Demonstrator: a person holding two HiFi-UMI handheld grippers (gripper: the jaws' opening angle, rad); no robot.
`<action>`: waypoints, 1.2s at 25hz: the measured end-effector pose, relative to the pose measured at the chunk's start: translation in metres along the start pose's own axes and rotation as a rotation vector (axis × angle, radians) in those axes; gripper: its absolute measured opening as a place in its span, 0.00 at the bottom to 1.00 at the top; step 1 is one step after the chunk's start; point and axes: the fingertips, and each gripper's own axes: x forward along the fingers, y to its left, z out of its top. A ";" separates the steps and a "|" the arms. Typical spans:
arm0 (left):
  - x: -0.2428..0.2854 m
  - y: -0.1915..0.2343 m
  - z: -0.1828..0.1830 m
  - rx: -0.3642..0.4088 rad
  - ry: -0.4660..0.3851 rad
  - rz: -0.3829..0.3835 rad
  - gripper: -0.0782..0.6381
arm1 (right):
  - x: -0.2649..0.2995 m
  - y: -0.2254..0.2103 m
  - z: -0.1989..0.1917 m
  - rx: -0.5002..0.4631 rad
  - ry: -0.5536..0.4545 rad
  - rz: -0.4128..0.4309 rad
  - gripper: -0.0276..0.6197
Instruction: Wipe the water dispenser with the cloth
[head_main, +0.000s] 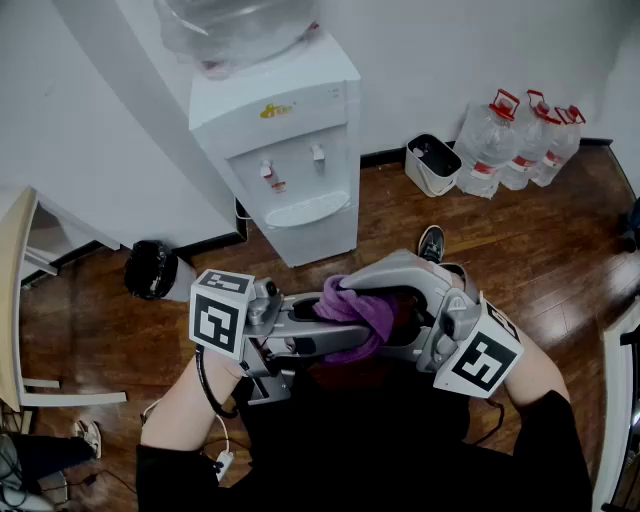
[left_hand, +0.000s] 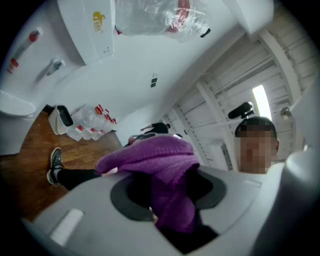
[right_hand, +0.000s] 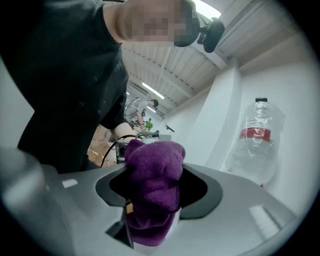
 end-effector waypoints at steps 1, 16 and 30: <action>0.002 -0.003 -0.001 -0.015 -0.005 -0.024 0.38 | -0.002 0.001 0.002 0.017 0.004 0.003 0.39; -0.109 0.011 0.096 0.492 -0.649 0.534 0.48 | -0.011 -0.194 -0.032 0.437 -0.234 -0.321 0.30; -0.124 0.073 0.104 0.514 -0.675 0.900 0.43 | 0.062 -0.289 -0.119 0.183 0.157 0.156 0.31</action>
